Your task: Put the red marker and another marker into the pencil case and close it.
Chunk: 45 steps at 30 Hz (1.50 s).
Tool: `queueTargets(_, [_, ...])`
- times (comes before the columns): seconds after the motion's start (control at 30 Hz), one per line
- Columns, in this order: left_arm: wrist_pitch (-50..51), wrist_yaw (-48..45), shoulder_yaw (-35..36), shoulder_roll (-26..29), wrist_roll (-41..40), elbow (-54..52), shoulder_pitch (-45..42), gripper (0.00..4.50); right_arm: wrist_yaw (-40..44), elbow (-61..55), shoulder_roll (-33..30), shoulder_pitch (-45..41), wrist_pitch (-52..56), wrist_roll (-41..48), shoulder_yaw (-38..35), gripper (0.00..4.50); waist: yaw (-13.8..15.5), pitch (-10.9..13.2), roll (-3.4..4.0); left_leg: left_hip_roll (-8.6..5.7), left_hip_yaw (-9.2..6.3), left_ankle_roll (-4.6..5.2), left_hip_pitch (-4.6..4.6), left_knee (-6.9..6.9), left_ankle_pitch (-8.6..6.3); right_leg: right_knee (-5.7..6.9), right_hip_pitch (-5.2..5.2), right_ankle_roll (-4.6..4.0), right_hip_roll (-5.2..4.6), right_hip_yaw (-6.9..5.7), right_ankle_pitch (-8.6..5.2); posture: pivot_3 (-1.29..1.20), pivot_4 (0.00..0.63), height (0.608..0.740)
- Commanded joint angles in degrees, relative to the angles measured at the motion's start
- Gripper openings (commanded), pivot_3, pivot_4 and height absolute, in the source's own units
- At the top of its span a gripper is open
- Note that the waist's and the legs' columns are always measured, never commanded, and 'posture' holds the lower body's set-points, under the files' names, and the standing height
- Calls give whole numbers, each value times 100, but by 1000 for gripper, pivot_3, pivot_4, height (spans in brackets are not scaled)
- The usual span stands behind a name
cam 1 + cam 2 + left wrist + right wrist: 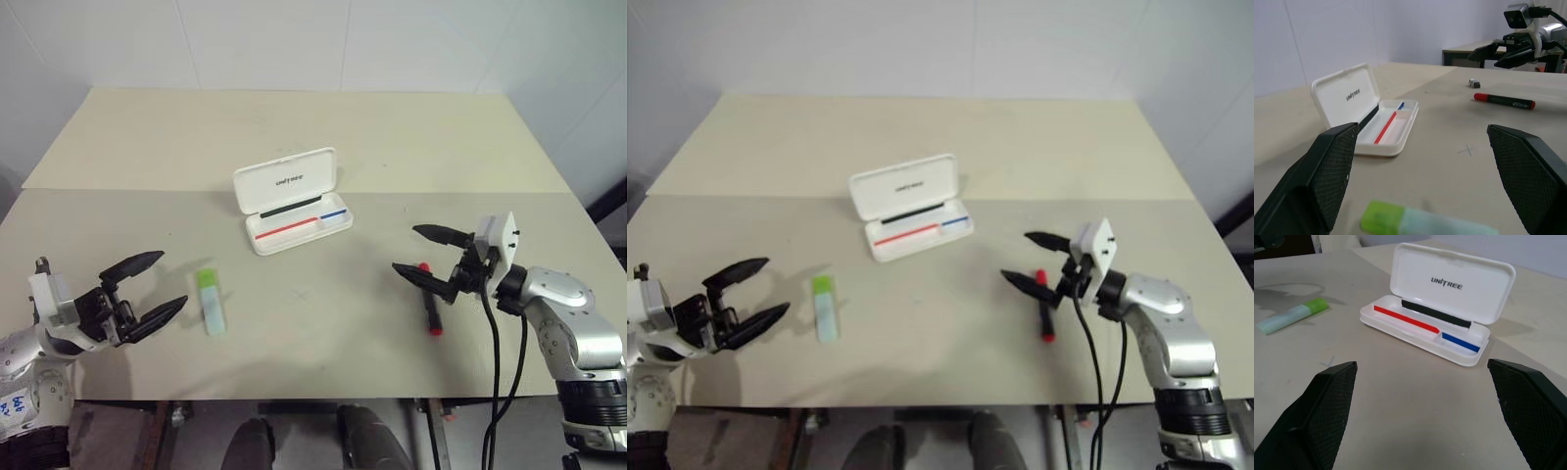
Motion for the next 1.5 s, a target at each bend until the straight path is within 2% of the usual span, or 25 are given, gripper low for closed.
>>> queueTargets(0.03, [-190, -66, -50, -15, 62, 154, -210, 4466, -82, -87, 59, -142, -132, 34, -120, 4500, -1, 0, 0, 0, 0, 0, 0, 7, 0, 5, 0, 0, 1, 0, 0, 0, 150, 740])
queueTargets(0.33, [-423, -70, -524, -26, 429, 515, -949, 4466, -220, -381, 154, -65, -103, 78, -98, 4500, 19, 0, 0, -2, -5, 0, -3, 36, 0, 29, 1, 2, 7, 0, 1, 0, 150, 740])
queueTargets(0.63, [-563, -20, -1325, -224, 1081, 1204, -1932, 4466, -596, -1520, 303, 936, 131, 272, -137, 4500, 42, 0, -1, -7, -4, 0, -6, 34, 0, 23, 3, 6, 6, 2, 2, 0, 150, 740])
queueTargets(0.8, [-626, -40, -1838, -464, 1549, 2190, -2887, 4466, -791, -1882, 252, 1543, 149, 322, -413, 4500, 131, 1, -2, -14, -6, 3, -7, 44, 2, 24, 5, 17, 9, 4, 8, 0, 150, 740])
queueTargets(1.07, [-1029, 118, -2551, -747, 2598, 3956, -4174, 4466, -1243, -2179, 441, 2020, 18, 231, -542, 4500, 149, 1, -3, -26, 1, 7, -8, 42, 4, 12, 7, 31, 9, 21, 15, 0, 150, 740])
queueTargets(1.33, [-1329, 330, -3228, -849, 3618, 4954, -4824, 4466, -1564, -2375, 578, 2310, -78, 162, -541, 4500, 156, 2, -5, -28, 1, 7, -15, 41, 4, 9, 2, 35, 10, 23, 14, 0, 150, 740])
queueTargets(1.5, [-1287, 559, -3327, -946, 3888, 5386, -5090, 4466, -1679, -2401, 634, 2389, -147, 118, -486, 4500, 162, 3, -6, -29, -1, 7, -16, 42, 4, 10, 3, 36, 10, 22, 14, 0, 150, 740])
